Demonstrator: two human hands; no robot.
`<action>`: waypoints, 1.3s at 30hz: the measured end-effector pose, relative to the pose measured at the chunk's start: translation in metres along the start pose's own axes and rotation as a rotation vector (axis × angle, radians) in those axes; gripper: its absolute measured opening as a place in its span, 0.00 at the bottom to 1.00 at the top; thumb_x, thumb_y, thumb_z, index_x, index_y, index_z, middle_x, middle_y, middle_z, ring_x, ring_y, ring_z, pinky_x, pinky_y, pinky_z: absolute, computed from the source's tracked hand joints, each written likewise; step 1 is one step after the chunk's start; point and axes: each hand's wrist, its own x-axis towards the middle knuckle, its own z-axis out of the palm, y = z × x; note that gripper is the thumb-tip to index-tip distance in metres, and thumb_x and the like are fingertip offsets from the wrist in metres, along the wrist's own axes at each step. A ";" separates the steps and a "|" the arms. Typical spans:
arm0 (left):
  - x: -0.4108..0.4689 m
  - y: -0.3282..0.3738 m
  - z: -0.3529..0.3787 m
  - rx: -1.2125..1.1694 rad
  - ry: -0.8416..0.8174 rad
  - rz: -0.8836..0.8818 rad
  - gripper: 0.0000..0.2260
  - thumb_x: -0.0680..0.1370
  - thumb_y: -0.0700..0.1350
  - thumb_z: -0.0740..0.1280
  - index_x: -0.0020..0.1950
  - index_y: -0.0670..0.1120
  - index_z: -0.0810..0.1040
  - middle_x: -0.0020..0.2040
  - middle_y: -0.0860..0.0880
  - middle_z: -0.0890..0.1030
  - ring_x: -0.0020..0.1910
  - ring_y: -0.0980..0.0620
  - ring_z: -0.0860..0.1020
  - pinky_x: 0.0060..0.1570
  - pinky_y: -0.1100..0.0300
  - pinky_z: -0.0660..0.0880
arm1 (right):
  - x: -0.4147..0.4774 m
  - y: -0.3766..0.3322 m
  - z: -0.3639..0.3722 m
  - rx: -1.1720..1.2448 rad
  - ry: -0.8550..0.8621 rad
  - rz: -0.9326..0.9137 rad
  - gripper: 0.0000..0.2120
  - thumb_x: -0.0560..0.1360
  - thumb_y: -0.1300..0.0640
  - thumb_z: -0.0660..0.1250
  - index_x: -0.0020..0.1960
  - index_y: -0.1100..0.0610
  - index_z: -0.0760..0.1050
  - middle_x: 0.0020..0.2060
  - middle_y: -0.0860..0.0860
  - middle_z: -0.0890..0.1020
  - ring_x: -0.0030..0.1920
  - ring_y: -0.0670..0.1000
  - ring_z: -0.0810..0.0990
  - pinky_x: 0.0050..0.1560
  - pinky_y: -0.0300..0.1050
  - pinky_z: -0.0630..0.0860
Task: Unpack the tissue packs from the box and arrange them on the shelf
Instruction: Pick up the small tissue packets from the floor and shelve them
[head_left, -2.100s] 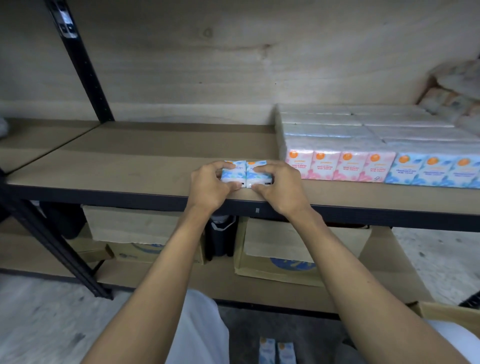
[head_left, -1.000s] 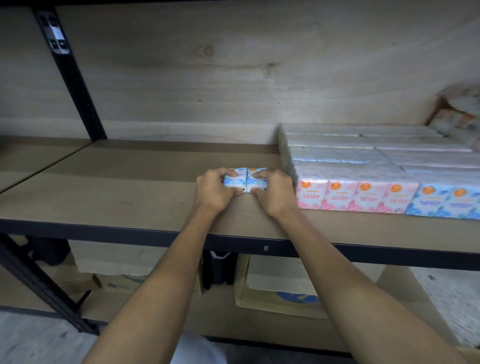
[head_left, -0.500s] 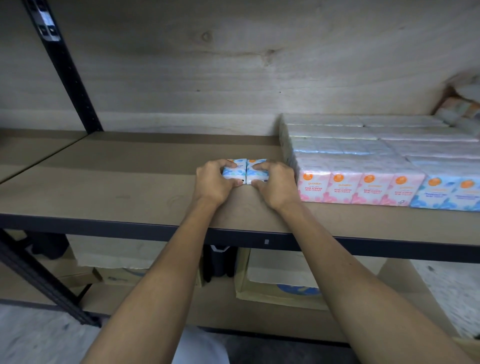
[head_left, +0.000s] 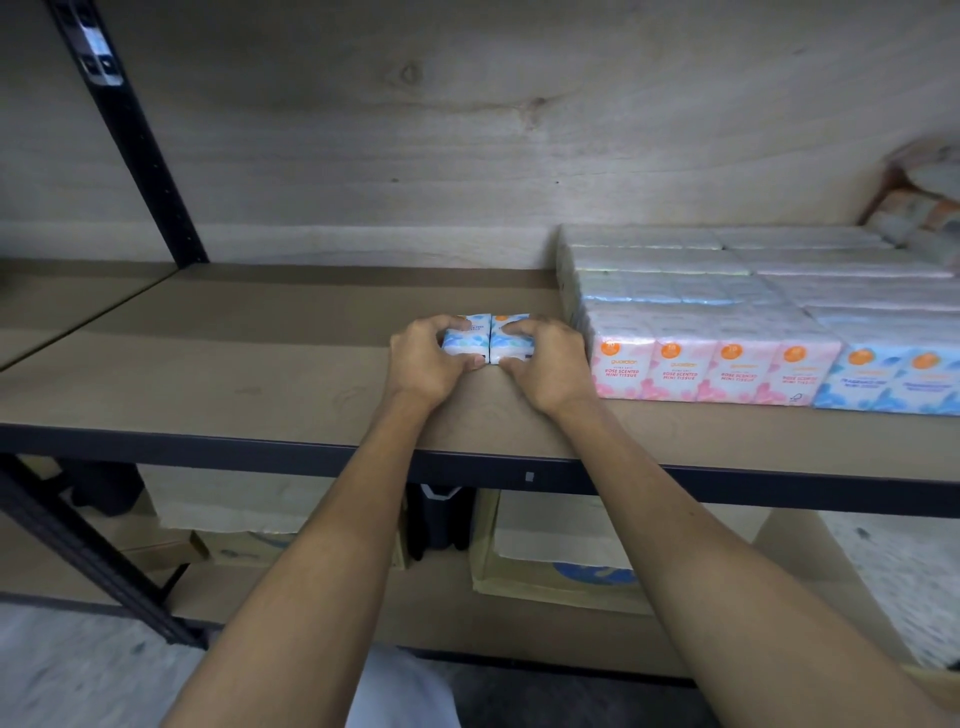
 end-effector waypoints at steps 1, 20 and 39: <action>-0.001 0.001 -0.001 -0.006 -0.002 0.006 0.21 0.66 0.44 0.79 0.58 0.49 0.81 0.56 0.48 0.83 0.47 0.56 0.77 0.49 0.72 0.68 | -0.001 -0.001 -0.001 0.008 0.002 0.001 0.20 0.71 0.60 0.71 0.63 0.57 0.77 0.62 0.55 0.77 0.62 0.53 0.74 0.63 0.35 0.62; -0.105 0.024 -0.018 -0.043 0.022 0.105 0.11 0.74 0.45 0.71 0.56 0.52 0.82 0.60 0.52 0.80 0.61 0.56 0.75 0.55 0.72 0.64 | -0.100 -0.012 -0.036 0.097 -0.041 -0.046 0.16 0.73 0.61 0.67 0.61 0.56 0.78 0.61 0.52 0.78 0.63 0.50 0.74 0.62 0.34 0.64; -0.288 -0.081 0.089 0.106 -0.263 0.088 0.19 0.75 0.43 0.69 0.65 0.51 0.76 0.66 0.50 0.75 0.66 0.50 0.73 0.66 0.56 0.69 | -0.285 0.082 0.007 -0.145 -0.205 -0.018 0.21 0.73 0.63 0.65 0.66 0.54 0.74 0.68 0.52 0.72 0.70 0.54 0.65 0.71 0.40 0.56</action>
